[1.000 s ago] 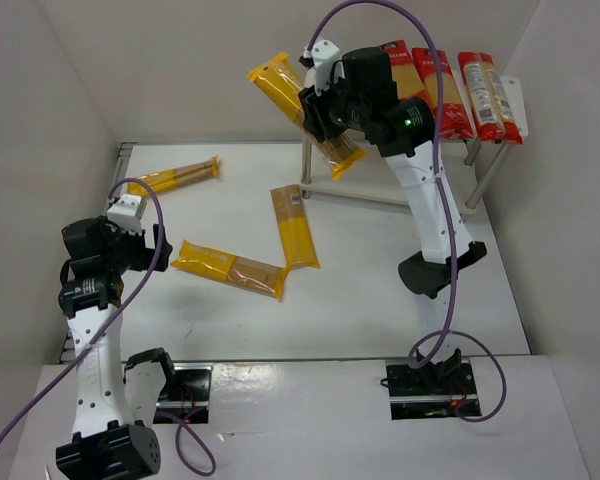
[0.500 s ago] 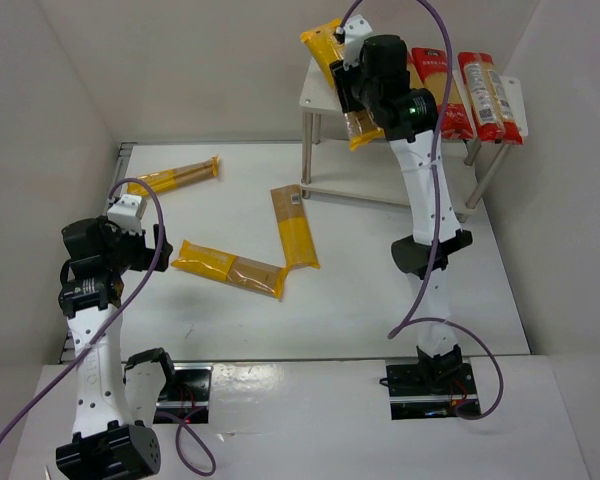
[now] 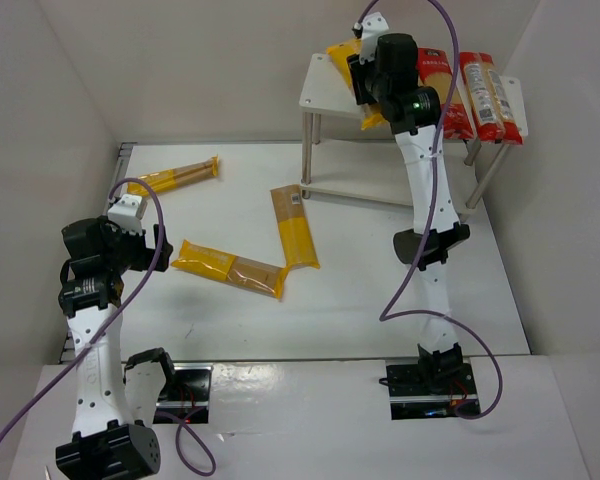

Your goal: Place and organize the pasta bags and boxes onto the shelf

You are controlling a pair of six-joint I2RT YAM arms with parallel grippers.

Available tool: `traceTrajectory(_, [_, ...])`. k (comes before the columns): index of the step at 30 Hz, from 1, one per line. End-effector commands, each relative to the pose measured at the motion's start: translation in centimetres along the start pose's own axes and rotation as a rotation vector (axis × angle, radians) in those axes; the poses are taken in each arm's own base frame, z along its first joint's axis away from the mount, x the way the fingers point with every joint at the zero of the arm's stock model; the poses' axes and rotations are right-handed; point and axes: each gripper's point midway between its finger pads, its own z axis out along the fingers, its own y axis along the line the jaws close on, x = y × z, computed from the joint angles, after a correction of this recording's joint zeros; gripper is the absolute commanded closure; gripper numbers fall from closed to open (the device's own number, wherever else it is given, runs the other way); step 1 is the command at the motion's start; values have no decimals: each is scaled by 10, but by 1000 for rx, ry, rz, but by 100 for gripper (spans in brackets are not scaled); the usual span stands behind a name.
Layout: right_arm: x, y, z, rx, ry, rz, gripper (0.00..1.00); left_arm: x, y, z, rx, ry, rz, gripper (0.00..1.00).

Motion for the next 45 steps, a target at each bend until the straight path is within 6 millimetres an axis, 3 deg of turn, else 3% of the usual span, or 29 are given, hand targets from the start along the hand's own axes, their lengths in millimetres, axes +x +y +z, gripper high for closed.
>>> traceTrajectory(1, [-51,-37,-6,112,-204,34,100,-14,0,-1,14,-41,30,1])
traceTrajectory(6, [-34,-46,4,143,-155,52,100,-14,0,-1,14,-41,30,1])
traceTrajectory(20, [0,-73,1,314,-31,140,100,-14,0,-1,14,-41,30,1])
traceTrajectory(29, [10,-96,-10,444,2,181,100,-12,1,1,16,-33,35,1])
traceTrajectory(45, [-2,-127,-43,550,-19,218,100,-13,-1,1,25,-35,35,1])
